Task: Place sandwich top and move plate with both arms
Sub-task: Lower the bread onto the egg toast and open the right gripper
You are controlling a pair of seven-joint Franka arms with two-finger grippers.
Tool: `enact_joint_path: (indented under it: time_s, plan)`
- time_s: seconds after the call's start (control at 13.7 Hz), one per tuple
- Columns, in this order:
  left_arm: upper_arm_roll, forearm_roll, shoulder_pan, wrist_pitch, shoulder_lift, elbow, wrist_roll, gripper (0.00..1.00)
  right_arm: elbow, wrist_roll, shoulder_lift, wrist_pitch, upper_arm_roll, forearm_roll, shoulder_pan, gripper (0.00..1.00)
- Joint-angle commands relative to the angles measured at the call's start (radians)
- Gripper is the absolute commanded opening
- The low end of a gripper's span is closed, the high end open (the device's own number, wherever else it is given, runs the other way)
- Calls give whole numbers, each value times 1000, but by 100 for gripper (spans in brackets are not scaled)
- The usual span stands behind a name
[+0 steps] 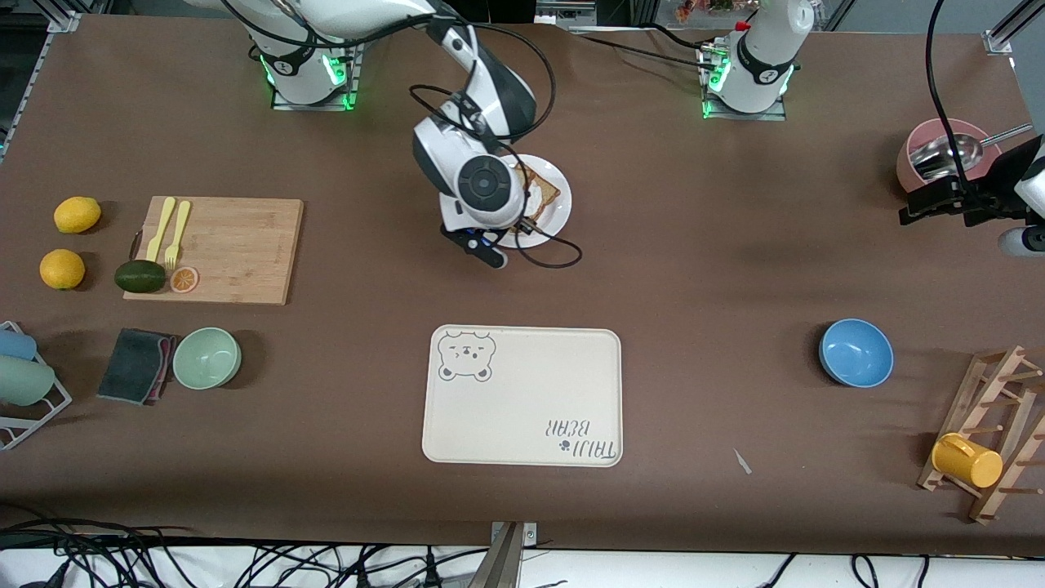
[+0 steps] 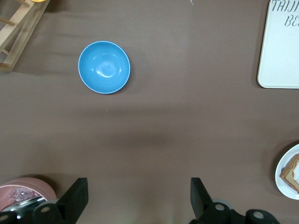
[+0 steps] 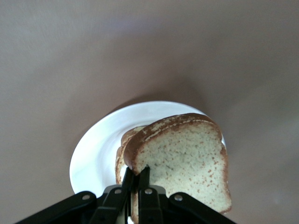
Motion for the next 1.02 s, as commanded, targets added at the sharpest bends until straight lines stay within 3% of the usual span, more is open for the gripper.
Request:
enact_joint_path:
  time_s: [0.0,0.66,0.8,0.88,0.95]
  plan:
    - [-6,-23,14,-3,-1,-10,12,94,50,48,49,-6,-11,12,27,0]
    - [-5,-9,23,-3,14,-10,4,94,47,53,68,26,-11,21,64,0]
    - [-5,-9,23,-3,13,-8,10,94,48,54,71,29,-11,15,67,71]
    - [-5,-9,24,-3,13,-8,12,94,50,83,68,29,-14,2,77,91]
    - [-5,-9,26,-3,13,-8,12,94,51,111,63,28,-16,-20,79,99]
